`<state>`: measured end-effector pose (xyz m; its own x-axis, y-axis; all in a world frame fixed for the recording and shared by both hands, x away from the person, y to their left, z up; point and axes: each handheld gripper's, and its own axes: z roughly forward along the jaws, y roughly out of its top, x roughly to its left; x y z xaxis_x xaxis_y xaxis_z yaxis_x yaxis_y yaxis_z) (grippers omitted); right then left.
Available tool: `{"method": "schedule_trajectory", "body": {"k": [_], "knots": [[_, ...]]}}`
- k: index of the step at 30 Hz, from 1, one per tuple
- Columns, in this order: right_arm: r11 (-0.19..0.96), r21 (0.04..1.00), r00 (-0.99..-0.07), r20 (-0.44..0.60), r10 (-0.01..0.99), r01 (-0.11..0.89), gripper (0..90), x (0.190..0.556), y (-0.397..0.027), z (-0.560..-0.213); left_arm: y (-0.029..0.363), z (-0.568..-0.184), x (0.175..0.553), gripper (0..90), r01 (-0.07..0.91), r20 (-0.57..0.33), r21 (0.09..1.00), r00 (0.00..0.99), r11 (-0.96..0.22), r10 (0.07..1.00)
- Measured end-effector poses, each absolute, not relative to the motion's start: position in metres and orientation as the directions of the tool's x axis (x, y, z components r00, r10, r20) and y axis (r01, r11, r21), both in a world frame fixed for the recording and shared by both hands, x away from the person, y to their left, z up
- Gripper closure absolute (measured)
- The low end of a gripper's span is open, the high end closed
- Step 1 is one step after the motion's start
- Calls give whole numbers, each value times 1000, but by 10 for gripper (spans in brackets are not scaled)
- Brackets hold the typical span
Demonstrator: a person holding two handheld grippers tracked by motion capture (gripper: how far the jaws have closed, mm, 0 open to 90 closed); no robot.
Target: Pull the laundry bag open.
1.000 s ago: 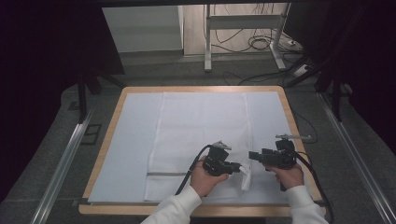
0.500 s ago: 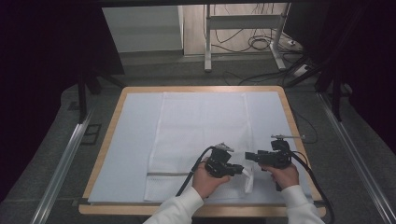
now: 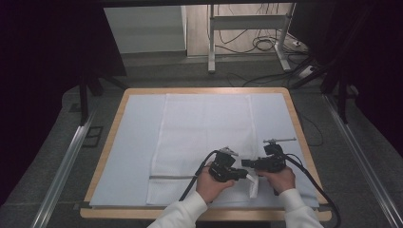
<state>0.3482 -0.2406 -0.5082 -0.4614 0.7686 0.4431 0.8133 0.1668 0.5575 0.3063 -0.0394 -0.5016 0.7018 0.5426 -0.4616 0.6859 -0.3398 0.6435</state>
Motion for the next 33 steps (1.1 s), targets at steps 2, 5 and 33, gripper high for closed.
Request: {"method": "schedule_trajectory", "body": {"k": [2,5,33], "knots": [[177,555,-471,448,760,813,583,348,-240,-509,-40,-502,306,864,688,-464,643,699,-336,544],[199,552,-490,449,747,810,726,348,-240,-509,-40,-503,306,864,687,-462,640,701,-343,543],[224,572,-536,463,706,789,879,342,-252,-512,-38,-524,314,865,730,-508,596,666,-335,547]]}}
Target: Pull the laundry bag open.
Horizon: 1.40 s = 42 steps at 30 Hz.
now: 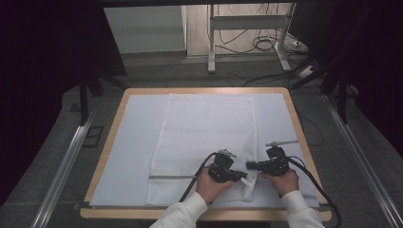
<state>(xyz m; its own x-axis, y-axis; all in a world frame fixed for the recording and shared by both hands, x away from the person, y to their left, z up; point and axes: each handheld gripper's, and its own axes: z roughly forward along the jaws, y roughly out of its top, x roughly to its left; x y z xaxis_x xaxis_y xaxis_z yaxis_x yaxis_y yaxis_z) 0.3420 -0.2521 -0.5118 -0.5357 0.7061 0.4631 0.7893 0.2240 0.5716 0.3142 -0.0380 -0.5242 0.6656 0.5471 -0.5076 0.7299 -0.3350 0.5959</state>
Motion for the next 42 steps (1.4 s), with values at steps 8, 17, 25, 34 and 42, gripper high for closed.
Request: {"method": "schedule_trajectory", "body": {"k": [8,17,25,34,42], "knots": [[237,574,-546,456,702,784,880,340,-253,-512,-35,-528,320,865,739,-511,585,657,-335,554],[237,572,-547,462,698,785,881,340,-256,-511,-29,-528,322,865,742,-512,581,653,-334,558],[231,576,-546,463,698,784,881,340,-258,-511,-24,-527,323,865,749,-510,578,641,-324,573],[222,580,-543,466,699,783,881,341,-257,-510,-19,-527,323,865,749,-506,582,638,-317,580],[218,588,-543,459,703,779,881,341,-258,-509,-11,-526,323,865,749,-505,588,635,-306,584]]}}
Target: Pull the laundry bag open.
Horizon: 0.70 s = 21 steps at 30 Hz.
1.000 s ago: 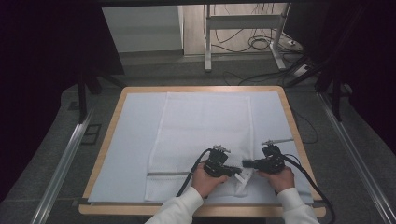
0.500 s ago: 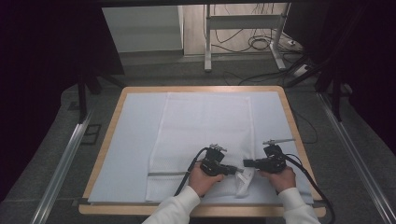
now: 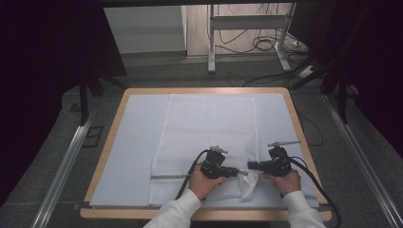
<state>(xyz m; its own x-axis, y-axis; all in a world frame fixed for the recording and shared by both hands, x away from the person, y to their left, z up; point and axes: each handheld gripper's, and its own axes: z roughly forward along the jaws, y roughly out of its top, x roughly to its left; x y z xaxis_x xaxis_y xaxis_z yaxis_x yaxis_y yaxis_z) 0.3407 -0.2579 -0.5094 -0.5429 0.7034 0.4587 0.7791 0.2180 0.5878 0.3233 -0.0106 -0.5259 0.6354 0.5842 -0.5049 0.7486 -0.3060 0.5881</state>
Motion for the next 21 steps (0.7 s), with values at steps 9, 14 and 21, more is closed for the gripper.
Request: {"method": "schedule_trajectory", "body": {"k": [9,14,21], "knots": [[208,590,-539,467,701,780,881,341,-259,-509,-3,-526,322,865,752,-509,589,630,-296,587],[214,587,-539,460,705,781,881,341,-258,-509,0,-528,324,865,759,-517,583,622,-290,589],[213,587,-539,461,706,781,881,342,-258,-510,7,-529,324,865,758,-519,582,625,-294,583]]}}
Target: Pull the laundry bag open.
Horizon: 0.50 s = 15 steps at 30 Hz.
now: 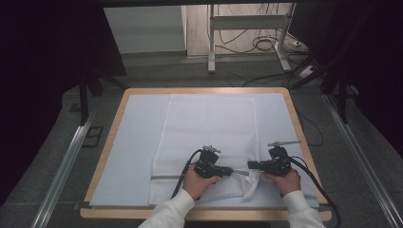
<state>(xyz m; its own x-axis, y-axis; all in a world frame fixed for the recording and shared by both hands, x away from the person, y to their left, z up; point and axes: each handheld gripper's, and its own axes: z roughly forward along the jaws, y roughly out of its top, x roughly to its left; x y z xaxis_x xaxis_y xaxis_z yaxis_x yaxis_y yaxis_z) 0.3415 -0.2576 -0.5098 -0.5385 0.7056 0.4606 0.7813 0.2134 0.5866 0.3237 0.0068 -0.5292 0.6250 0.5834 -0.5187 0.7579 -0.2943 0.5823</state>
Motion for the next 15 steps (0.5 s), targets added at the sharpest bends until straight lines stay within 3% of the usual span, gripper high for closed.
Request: {"method": "schedule_trajectory", "body": {"k": [15], "knots": [[219,588,-541,451,710,779,881,342,-257,-510,16,-531,325,864,759,-516,581,622,-293,589]]}}
